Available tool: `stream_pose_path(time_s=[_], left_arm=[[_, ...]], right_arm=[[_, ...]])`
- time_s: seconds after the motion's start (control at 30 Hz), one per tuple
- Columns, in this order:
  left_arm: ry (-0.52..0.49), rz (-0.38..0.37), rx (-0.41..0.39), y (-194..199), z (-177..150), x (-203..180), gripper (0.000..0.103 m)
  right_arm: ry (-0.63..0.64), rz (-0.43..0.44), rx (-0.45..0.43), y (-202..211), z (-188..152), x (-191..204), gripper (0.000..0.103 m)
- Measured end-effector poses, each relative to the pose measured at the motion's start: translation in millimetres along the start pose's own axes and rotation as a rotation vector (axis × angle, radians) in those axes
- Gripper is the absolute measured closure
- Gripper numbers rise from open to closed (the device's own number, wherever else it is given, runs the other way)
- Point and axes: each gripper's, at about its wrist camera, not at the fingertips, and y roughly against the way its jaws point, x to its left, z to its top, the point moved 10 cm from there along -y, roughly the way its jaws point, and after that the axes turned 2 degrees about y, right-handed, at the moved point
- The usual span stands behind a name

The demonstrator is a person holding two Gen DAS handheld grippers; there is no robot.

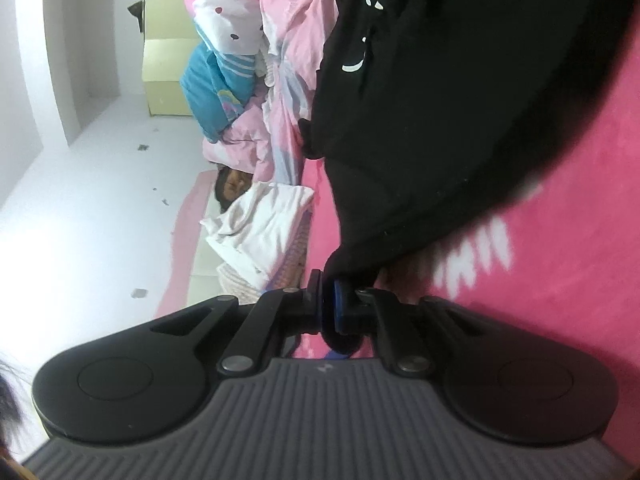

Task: Fold clothes

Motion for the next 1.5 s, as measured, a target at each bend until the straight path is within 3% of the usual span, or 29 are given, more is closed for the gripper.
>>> stream_pose_path(time_s=[0.23,0.67,0.73,0.9,1.13,1.2,1.27,1.43,1.5], left_arm=[[0.237,-0.095,0.003,-27,0,10,0.049],[0.406,-0.175,-0.036,-60,2,5,0.049],[0.388,-0.164,-0.043,-59,1,4,0.057],[0.349,-0.121,-0.046,-50,-6,7,0.092],[0.265,-0.060,-0.079,-31,-5,-3,0.099],[0.265,-0.036,-0.082,-25,-3,-5,0.100],[0.245,0.009,-0.082,-16,-1,-4,0.100],[0.119,0.156,-0.084,6,0,4,0.100],[0.071,0.214,-0.083,13,-2,11,0.100]], right_arm=[[-0.073,0.042,0.001,-4,3,-7,0.099],[-0.169,0.150,0.016,-1,4,-8,0.099],[-0.172,0.148,0.017,1,2,-9,0.099],[-0.171,0.145,-0.003,10,2,-12,0.099],[-0.126,0.097,0.004,11,-5,-12,0.099],[-0.068,0.047,0.008,12,-8,-10,0.096],[0.070,-0.033,0.007,16,-10,-2,0.096],[0.618,-0.336,0.038,22,-31,22,0.089],[0.752,-0.425,0.060,25,-38,24,0.085]])
